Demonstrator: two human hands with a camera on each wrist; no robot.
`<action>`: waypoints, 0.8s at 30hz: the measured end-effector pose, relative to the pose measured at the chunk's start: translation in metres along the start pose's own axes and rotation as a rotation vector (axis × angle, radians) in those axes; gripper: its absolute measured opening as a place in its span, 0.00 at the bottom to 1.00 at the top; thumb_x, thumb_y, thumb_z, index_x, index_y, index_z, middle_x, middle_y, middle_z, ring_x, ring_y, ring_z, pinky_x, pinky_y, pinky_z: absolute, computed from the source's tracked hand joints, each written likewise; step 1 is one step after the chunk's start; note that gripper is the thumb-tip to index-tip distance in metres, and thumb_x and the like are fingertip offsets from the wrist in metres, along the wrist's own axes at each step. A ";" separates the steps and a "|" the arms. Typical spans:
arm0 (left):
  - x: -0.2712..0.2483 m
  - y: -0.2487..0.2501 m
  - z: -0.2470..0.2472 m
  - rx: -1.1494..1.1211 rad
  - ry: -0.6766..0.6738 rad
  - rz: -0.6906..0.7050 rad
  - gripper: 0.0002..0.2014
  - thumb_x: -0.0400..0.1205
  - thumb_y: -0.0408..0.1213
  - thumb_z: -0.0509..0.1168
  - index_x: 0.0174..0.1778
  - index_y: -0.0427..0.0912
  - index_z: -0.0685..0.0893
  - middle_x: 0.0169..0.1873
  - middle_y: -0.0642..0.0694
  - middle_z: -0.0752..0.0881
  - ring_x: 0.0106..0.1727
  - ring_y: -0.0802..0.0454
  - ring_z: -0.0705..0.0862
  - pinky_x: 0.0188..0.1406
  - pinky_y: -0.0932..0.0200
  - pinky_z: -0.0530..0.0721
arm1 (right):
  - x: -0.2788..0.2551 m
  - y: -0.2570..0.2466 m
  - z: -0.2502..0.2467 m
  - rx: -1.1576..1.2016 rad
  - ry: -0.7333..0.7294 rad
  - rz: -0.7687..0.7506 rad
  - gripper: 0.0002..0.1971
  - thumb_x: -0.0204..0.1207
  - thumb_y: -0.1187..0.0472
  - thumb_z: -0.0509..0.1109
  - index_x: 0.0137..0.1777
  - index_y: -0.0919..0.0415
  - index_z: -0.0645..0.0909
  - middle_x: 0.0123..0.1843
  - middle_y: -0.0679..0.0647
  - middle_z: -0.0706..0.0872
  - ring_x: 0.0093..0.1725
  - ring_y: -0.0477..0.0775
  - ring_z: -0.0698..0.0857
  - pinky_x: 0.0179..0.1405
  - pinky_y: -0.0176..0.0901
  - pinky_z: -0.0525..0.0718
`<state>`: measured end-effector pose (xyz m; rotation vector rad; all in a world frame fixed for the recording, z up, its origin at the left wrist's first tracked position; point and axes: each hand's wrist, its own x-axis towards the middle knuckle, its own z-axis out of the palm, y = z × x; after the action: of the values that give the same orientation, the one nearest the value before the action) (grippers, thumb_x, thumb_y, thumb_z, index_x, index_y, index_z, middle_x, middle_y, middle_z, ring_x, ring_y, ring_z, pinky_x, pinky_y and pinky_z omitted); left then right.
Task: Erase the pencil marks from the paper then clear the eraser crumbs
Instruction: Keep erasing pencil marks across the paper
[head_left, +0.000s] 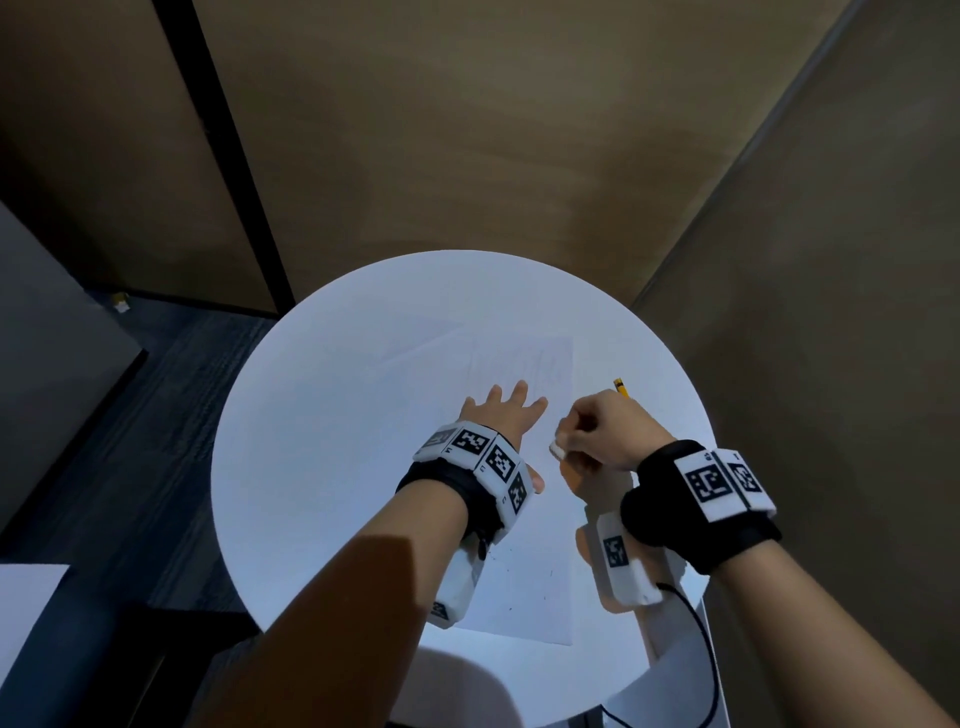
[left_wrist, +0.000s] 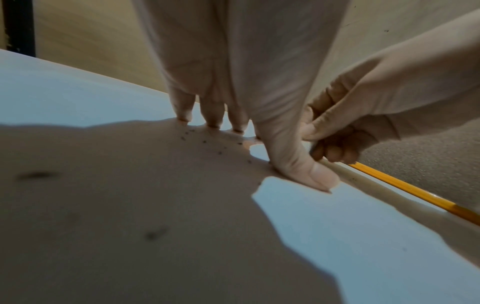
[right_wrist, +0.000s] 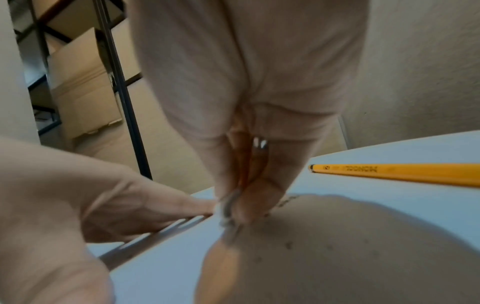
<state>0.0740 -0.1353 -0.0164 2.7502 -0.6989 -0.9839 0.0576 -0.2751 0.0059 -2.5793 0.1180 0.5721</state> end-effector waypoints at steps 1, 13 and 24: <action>0.000 0.001 0.000 0.009 0.001 0.000 0.51 0.76 0.53 0.72 0.84 0.49 0.42 0.83 0.43 0.39 0.83 0.37 0.43 0.78 0.36 0.50 | 0.000 0.000 0.000 0.020 0.074 -0.001 0.04 0.77 0.63 0.69 0.41 0.61 0.81 0.39 0.51 0.82 0.44 0.51 0.79 0.42 0.38 0.74; 0.009 0.020 -0.006 0.025 0.010 -0.094 0.40 0.76 0.59 0.69 0.80 0.59 0.55 0.82 0.39 0.49 0.79 0.31 0.56 0.70 0.29 0.64 | 0.002 0.010 0.001 0.147 0.230 0.044 0.05 0.76 0.62 0.69 0.41 0.61 0.79 0.42 0.55 0.85 0.44 0.52 0.81 0.40 0.37 0.73; 0.011 0.020 -0.006 0.068 0.009 -0.100 0.43 0.76 0.60 0.67 0.82 0.59 0.50 0.82 0.39 0.47 0.80 0.29 0.55 0.70 0.30 0.67 | 0.003 0.012 0.004 0.063 0.209 0.032 0.05 0.78 0.61 0.67 0.44 0.63 0.80 0.47 0.58 0.87 0.48 0.54 0.82 0.41 0.38 0.74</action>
<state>0.0774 -0.1584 -0.0121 2.8723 -0.6094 -0.9843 0.0568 -0.2839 -0.0036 -2.5728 0.2443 0.3039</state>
